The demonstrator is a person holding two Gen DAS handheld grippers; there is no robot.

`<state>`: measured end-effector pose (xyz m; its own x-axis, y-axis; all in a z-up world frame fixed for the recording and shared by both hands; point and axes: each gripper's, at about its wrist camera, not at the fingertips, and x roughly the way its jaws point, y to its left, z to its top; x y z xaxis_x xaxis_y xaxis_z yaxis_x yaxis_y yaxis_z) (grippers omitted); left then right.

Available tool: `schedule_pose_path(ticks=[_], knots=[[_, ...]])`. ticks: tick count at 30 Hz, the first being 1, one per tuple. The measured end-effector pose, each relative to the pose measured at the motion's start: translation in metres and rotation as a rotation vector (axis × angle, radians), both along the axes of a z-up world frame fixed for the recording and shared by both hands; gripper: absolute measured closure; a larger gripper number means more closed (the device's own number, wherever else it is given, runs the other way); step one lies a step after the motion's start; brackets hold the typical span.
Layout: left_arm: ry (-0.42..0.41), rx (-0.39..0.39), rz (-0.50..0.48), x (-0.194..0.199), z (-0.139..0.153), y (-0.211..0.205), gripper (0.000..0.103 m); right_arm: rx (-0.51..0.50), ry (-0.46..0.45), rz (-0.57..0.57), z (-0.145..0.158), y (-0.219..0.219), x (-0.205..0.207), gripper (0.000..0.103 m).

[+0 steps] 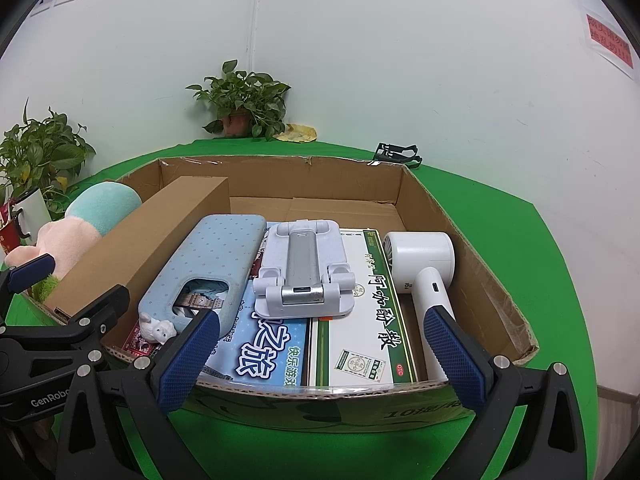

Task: Organize objects

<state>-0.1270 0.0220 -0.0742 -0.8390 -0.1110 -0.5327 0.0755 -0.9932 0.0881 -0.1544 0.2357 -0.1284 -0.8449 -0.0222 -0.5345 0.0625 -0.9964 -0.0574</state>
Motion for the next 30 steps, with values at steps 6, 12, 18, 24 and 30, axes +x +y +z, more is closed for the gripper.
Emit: schedule_pose_path(ticks=[6, 12, 18, 24, 30], knots=[[-0.001, 0.002, -0.003, -0.0014, 0.0004, -0.0005, 0.001, 0.0, 0.0, 0.0, -0.0003, 0.0, -0.0002, 0.0], [-0.002, 0.001, -0.003, -0.0026, 0.001, -0.001, 0.001, 0.0, 0.0, 0.001, -0.0002, 0.0001, -0.0003, 0.0], [-0.002, 0.002, -0.003, -0.0014, 0.0008, -0.0005, 0.001, 0.0, 0.0, 0.0, -0.0004, 0.0001, -0.0001, 0.0], [-0.002, 0.002, -0.003, -0.0028, 0.0017, -0.0014, 0.001, 0.0, 0.0, 0.001, 0.0005, 0.0004, -0.0002, 0.0], [-0.002, 0.002, -0.004, -0.0022, 0.0016, -0.0014, 0.001, 0.0, 0.0, 0.002, 0.0003, 0.0006, 0.0, 0.0]])
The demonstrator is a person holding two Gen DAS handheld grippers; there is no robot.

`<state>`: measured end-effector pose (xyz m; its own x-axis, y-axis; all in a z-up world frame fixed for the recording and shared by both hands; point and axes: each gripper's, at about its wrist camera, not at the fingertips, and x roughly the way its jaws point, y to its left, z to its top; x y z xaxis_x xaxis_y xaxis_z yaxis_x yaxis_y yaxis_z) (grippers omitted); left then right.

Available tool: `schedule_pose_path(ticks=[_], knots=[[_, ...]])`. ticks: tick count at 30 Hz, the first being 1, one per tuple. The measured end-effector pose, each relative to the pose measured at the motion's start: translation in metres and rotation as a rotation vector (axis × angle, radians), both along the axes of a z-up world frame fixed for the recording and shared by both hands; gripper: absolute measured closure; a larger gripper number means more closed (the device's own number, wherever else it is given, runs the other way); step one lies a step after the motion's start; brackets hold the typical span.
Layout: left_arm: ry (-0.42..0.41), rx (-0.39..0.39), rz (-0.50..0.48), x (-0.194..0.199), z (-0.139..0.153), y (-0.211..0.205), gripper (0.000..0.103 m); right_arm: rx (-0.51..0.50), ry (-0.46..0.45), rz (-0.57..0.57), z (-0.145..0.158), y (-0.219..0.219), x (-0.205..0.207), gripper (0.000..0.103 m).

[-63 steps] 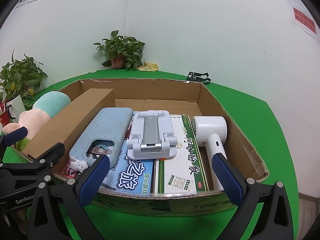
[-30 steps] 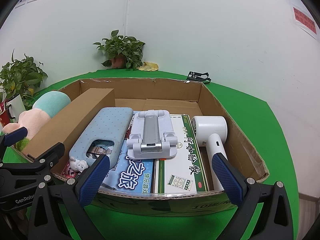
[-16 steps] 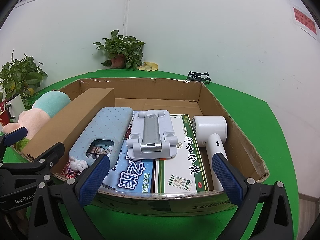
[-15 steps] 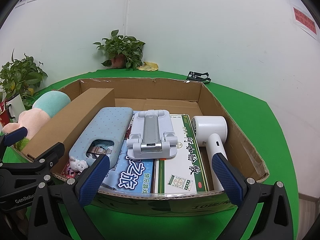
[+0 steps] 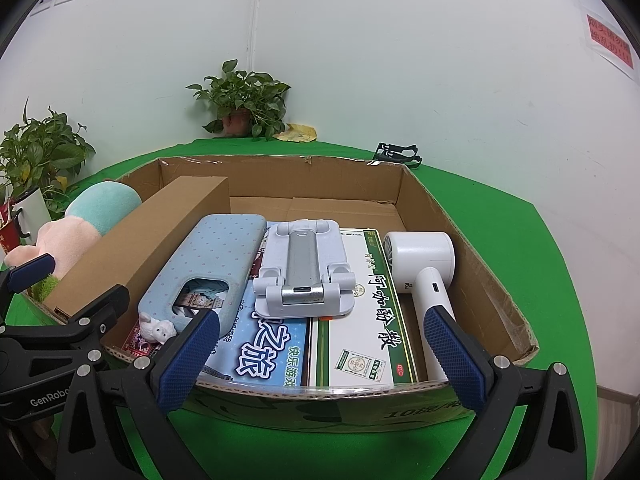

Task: Organize objects

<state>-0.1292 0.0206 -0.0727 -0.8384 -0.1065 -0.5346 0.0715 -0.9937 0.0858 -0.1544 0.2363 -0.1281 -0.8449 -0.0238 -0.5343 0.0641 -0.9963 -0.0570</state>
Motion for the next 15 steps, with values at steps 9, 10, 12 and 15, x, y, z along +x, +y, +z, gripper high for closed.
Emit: schedule_pose_path(ticks=[9, 10, 12, 15], knots=[[0.0, 0.001, -0.003, -0.0046, 0.0023, -0.0016, 0.001, -0.003, -0.001, 0.005, -0.0015, -0.0017, -0.0007, 0.0], [0.0, 0.002, -0.004, -0.0036, 0.0018, -0.0009, 0.001, -0.003, -0.001, 0.005, -0.0017, -0.0022, -0.0012, 0.0], [-0.001, 0.0, -0.003, -0.0047, 0.0023, -0.0007, 0.001, -0.003, 0.0, 0.005, -0.0024, -0.0033, -0.0016, 0.0], [-0.002, -0.001, -0.003, -0.0093, 0.0041, -0.0019, 0.001, -0.003, 0.0, 0.005, -0.0024, -0.0034, -0.0018, 0.0]])
